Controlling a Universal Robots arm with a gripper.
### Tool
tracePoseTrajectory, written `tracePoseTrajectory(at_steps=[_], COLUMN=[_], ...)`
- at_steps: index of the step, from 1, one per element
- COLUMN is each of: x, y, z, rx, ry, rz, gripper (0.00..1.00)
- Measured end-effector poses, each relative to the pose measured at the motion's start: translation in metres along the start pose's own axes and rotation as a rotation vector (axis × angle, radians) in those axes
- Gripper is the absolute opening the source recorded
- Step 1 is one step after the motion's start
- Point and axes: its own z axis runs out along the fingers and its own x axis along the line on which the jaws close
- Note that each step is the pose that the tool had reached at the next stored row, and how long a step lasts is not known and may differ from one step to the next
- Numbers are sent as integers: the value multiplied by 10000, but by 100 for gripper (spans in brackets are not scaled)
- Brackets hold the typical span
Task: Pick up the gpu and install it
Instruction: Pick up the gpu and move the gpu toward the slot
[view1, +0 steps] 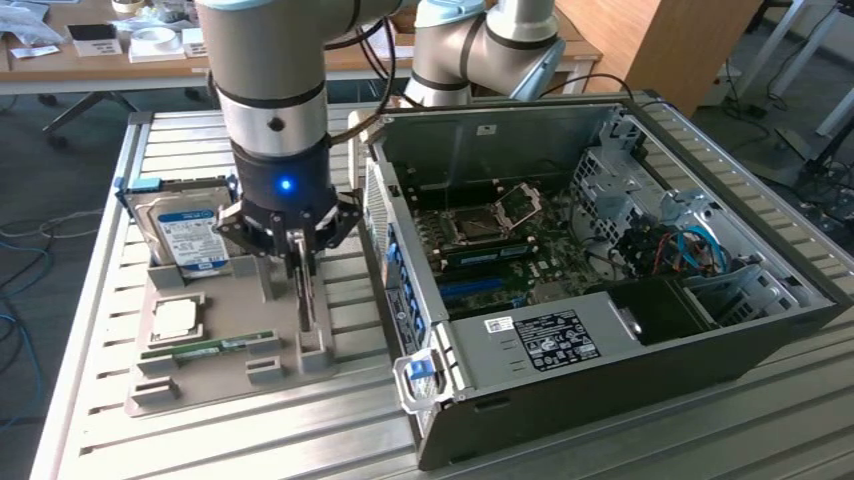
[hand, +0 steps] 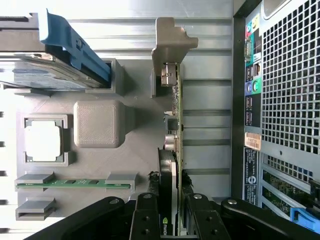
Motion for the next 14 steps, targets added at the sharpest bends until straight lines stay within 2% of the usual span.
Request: tracePoseTrajectory(at_steps=[14], x=[0], y=[8], z=[-263], rx=[2], ry=[0], rz=[0], gripper=[27])
